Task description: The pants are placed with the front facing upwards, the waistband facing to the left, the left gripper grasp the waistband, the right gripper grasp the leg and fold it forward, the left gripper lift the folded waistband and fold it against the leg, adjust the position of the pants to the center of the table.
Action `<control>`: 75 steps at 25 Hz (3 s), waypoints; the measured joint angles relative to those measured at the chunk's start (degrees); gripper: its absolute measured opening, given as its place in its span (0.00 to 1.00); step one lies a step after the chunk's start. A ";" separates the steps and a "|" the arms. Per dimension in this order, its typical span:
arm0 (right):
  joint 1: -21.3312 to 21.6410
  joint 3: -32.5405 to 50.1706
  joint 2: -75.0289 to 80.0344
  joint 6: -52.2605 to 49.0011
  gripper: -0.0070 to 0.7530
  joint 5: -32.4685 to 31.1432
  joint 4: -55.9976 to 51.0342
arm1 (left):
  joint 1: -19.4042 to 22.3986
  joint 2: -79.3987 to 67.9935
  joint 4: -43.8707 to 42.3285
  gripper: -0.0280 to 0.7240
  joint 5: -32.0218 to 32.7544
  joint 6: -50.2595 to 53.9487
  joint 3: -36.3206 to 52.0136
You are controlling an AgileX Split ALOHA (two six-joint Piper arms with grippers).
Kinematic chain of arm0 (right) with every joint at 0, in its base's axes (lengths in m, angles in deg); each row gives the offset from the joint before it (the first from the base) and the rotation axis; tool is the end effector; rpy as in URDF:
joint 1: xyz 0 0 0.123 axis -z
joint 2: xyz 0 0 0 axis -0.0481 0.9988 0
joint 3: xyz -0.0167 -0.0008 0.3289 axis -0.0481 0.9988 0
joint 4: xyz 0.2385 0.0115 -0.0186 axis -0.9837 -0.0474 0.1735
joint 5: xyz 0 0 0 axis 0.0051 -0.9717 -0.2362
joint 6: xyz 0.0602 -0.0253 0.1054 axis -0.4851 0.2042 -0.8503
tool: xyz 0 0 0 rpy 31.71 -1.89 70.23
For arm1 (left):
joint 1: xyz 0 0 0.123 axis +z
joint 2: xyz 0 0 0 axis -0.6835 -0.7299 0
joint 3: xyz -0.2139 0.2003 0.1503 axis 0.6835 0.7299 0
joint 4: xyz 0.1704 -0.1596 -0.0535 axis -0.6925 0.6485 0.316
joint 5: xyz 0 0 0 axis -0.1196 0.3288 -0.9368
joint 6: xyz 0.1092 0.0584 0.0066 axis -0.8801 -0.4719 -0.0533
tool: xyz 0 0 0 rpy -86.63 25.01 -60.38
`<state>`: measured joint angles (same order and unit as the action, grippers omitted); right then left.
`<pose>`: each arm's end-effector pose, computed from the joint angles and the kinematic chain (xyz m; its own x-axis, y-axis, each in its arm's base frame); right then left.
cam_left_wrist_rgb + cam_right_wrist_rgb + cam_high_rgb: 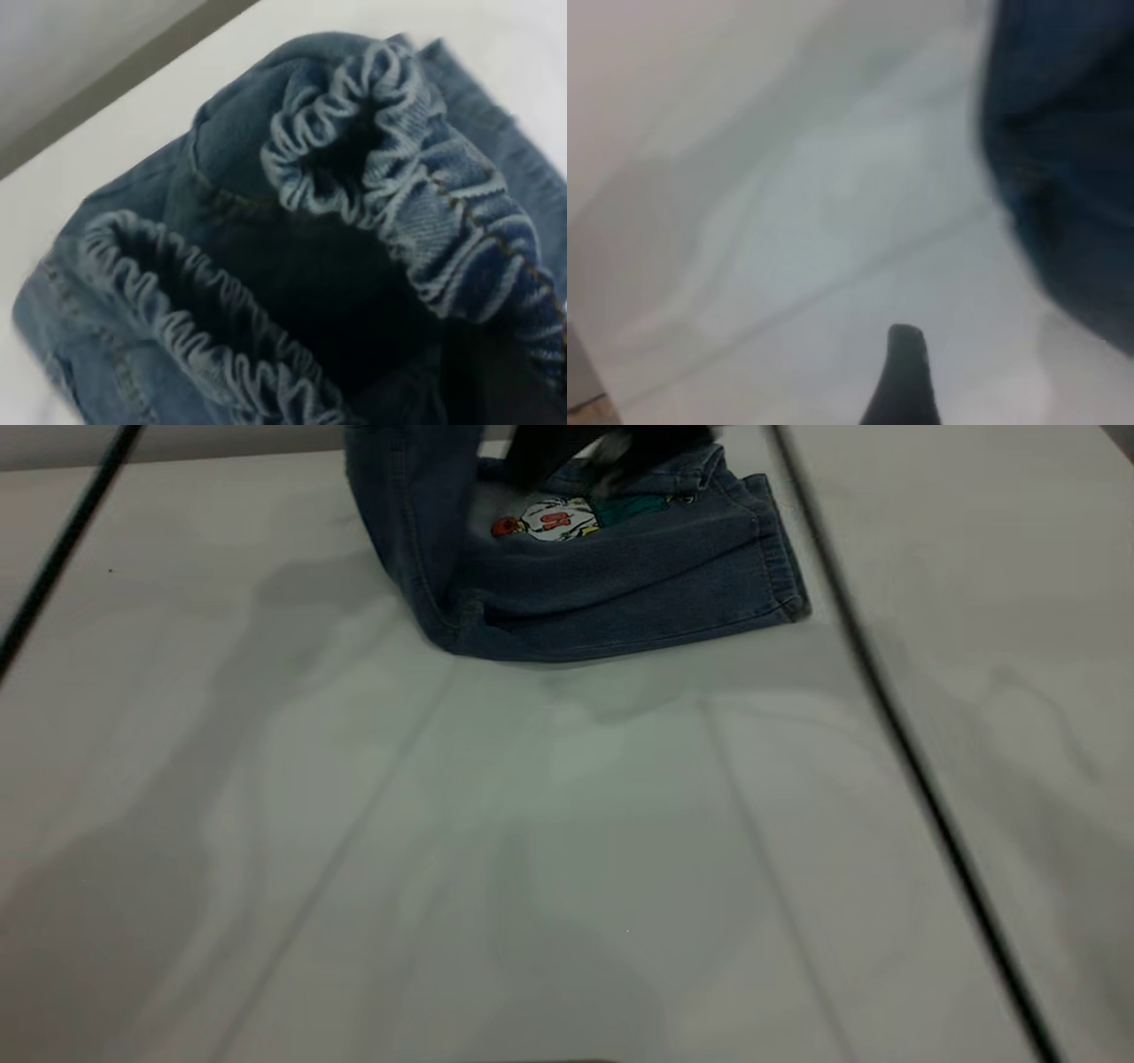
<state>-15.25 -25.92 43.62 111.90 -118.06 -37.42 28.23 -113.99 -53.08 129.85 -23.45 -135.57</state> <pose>0.4400 0.2172 0.1928 -0.7919 -0.3242 -0.5175 -0.5768 0.6753 0.4596 0.5351 -0.1923 0.2781 -0.6251 0.3645 -0.6902 0.6219 0.7670 -0.1582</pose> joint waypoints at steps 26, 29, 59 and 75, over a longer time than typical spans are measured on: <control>8.00 0.05 -7.18 -21.48 0.69 -7.14 26.61 | -14.70 -10.52 1.98 0.55 -18.69 -6.95 -0.49; 8.00 0.05 -8.23 -21.48 0.69 -7.14 26.40 | -14.70 -8.78 1.62 0.73 -17.09 -6.76 -0.48; 7.66 0.05 -9.34 -21.40 0.69 -9.32 18.80 | -14.33 -21.11 -26.15 0.82 -12.32 18.66 -1.01; 7.66 0.05 -9.34 -21.40 0.69 -9.32 18.67 | -14.54 -20.87 -26.67 0.82 10.10 8.07 -2.11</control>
<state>-7.58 -25.87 34.29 90.50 -127.38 -18.74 13.68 -134.85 -79.75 139.96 -15.39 -137.68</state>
